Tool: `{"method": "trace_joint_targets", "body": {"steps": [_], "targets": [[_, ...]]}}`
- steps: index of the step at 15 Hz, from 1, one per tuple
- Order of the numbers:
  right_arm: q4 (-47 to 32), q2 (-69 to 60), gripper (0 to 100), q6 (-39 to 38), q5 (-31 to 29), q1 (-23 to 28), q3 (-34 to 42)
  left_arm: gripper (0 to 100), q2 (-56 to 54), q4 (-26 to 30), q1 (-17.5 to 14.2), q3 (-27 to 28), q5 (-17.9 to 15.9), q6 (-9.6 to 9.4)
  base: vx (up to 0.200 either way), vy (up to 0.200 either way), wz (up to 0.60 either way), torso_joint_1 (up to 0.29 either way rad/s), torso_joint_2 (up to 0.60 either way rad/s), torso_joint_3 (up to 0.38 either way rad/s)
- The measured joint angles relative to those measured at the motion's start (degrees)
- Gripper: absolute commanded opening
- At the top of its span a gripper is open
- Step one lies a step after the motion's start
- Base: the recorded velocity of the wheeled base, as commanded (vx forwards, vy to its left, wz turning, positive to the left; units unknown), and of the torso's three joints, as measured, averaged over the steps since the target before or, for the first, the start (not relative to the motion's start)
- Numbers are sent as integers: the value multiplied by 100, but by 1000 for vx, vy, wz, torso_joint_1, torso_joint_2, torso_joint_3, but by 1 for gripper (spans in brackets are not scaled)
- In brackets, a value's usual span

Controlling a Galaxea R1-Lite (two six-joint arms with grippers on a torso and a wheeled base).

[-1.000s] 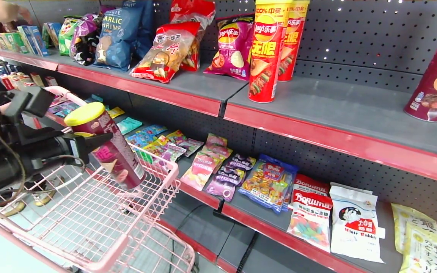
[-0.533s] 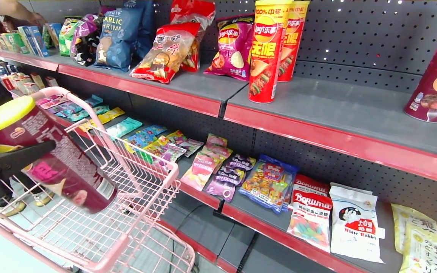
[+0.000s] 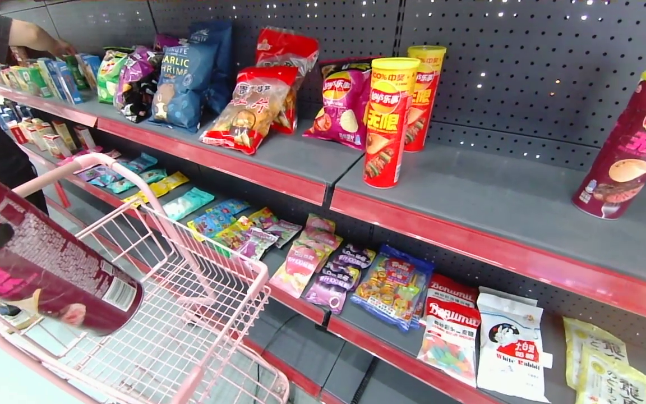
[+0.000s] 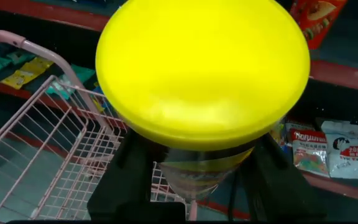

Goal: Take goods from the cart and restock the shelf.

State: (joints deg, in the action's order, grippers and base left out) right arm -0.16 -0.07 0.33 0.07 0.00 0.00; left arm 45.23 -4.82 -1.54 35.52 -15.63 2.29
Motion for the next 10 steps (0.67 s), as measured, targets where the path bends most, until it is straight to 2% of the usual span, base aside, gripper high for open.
{"method": "trace_joint_targets", "body": {"steps": [7,9,10], "targets": [[2,0,100,-11,-2,0,0,0,-546,0,0,-636,-5,-6,0,0,0,230,-565,-339],[-2,0,100,-12,-7,0,-2,0,-678,-7,0,-713,-10,-51,0,0,0,66,-156,-83],[-2,0,100,-12,-7,0,-2,0,-723,2,0,-733,-11,-62,0,0,-600,27,-41,-27]]}}
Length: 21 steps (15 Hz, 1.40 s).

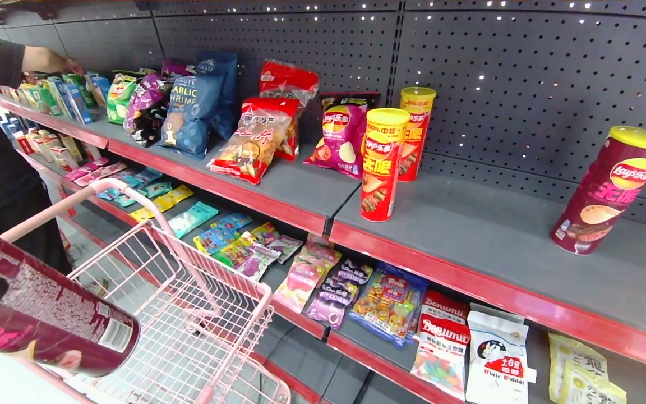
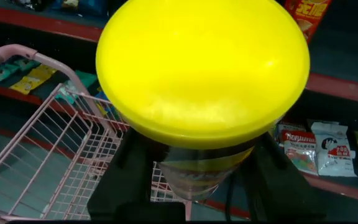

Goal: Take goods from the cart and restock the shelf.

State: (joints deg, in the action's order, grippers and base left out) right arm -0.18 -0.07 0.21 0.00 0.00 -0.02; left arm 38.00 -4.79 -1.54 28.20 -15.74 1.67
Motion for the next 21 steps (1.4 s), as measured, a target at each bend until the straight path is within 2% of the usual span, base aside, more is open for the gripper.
{"method": "trace_joint_targets", "body": {"steps": [5,7,9,11,14,15,21], "targets": [[0,0,100,-5,-2,0,2,0,-193,0,2,-116,12,-12,0,0,-600,57,-123,-74],[0,0,100,-7,0,0,2,0,-250,11,0,-157,224,-101,0,0,-600,2,-7,0],[2,0,100,-5,0,0,2,0,-272,11,0,-188,283,-165,0,0,-600,7,2,-2],[2,0,100,0,0,0,2,0,-278,12,-2,-227,332,-358,0,0,-600,10,-12,-7],[-2,0,100,1,0,2,0,0,-289,99,0,-262,477,-733,0,0,0,60,-145,-80],[0,0,100,1,2,-2,0,0,-291,135,-4,-265,490,-766,0,0,0,0,0,0],[2,0,100,12,18,2,2,0,-401,255,0,-362,499,-853,200,0,0,6,-6,-2]]}}
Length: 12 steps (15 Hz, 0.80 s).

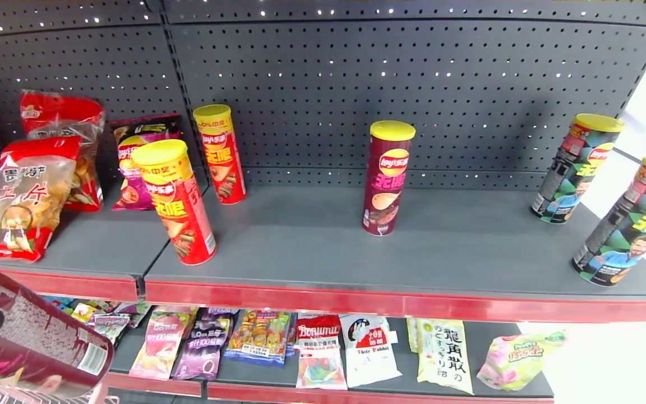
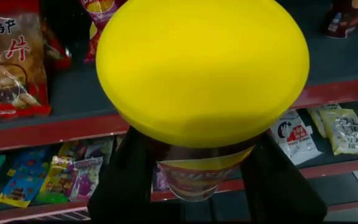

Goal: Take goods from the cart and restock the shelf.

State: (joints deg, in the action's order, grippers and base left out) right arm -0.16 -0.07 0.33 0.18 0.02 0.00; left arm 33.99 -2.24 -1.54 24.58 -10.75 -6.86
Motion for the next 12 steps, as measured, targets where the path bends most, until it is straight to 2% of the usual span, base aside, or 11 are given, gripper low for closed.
{"method": "trace_joint_targets", "body": {"steps": [2,4,7,10,12], "targets": [[-2,0,100,-4,0,-2,-2,0,-106,-10,0,-105,-27,-101,0,0,0,0,0,0],[-5,0,100,22,17,-2,-2,0,-290,80,17,-138,-74,-110,0,0,0,0,0,0],[-6,0,100,90,329,-7,-10,0,-778,735,39,-83,-202,-110,0,0,0,0,0,0],[-5,0,100,346,627,-12,-18,0,-1186,1198,172,128,-763,82,0,0,0,0,0,0],[6,0,100,405,684,-12,-24,0,-1326,1278,255,122,-892,137,0,0,0,0,0,0]]}}
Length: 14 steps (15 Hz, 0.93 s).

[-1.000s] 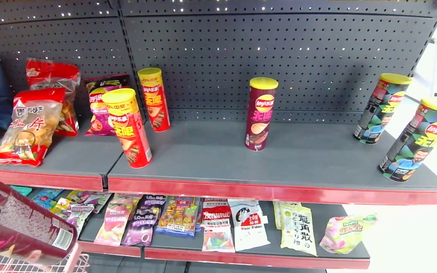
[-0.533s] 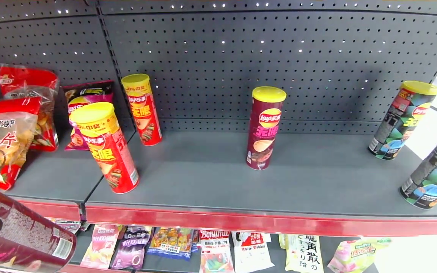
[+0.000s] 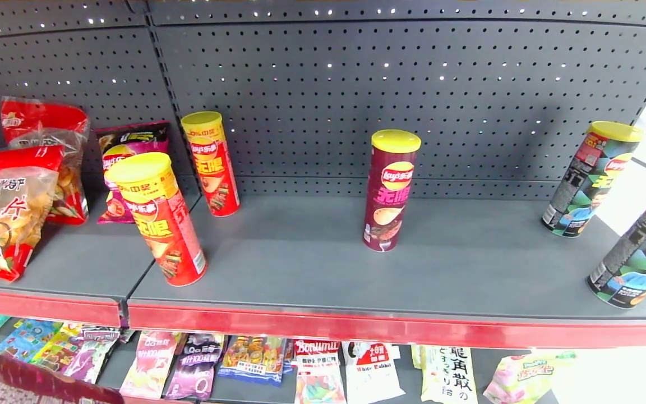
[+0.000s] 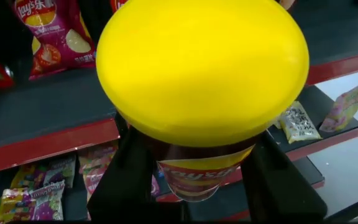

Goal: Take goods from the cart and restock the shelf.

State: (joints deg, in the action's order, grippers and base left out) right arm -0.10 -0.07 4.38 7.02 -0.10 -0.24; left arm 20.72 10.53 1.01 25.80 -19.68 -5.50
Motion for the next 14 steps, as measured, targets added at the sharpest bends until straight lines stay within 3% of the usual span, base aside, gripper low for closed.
{"method": "trace_joint_targets", "body": {"steps": [4,8,10,14], "targets": [[45,145,100,-184,48,0,-297,0,-4,5,15,-105,55,15,0,0,0,0,0,0],[124,1988,100,-244,436,-221,-1854,0,339,-27,20,-55,35,17,0,0,0,0,0,0],[239,3282,100,-13,617,-528,-2575,0,466,-28,22,-22,39,15,0,0,0,0,0,0],[466,5674,100,174,836,-1643,-4131,0,549,-27,20,5,82,15,0,0,0,0,0,0]]}}
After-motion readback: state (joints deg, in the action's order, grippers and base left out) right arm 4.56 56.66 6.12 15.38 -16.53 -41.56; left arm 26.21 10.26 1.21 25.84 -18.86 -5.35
